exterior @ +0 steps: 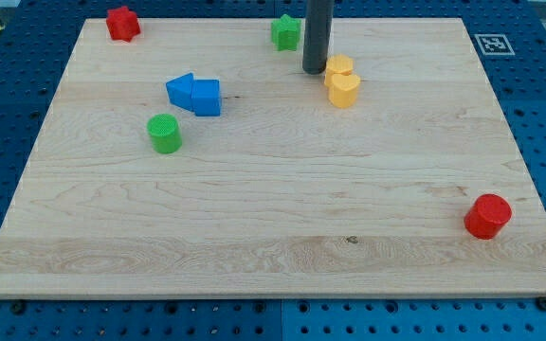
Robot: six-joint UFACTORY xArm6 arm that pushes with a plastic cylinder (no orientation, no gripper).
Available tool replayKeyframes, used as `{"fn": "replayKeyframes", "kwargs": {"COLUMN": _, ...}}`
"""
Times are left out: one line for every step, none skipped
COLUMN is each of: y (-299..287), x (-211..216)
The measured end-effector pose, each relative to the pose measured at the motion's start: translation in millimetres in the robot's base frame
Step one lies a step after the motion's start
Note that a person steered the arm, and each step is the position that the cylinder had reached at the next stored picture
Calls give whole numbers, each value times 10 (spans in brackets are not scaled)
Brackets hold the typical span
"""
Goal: Move the yellow hexagon and the yellow heart towards down
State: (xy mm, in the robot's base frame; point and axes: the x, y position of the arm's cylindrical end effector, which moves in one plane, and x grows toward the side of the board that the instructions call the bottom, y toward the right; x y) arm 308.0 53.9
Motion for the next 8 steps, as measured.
{"fn": "replayKeyframes", "kwargs": {"y": -71, "x": 59}}
{"fn": "replayKeyframes", "kwargs": {"y": -173, "x": 59}}
{"fn": "replayKeyframes", "kwargs": {"y": -228, "x": 139}}
{"fn": "replayKeyframes", "kwargs": {"y": -230, "x": 218}}
{"fn": "replayKeyframes", "kwargs": {"y": -305, "x": 110}}
{"fn": "replayKeyframes", "kwargs": {"y": -305, "x": -283}}
{"fn": "replayKeyframes", "kwargs": {"y": -39, "x": -223}}
{"fn": "replayKeyframes", "kwargs": {"y": 60, "x": -233}}
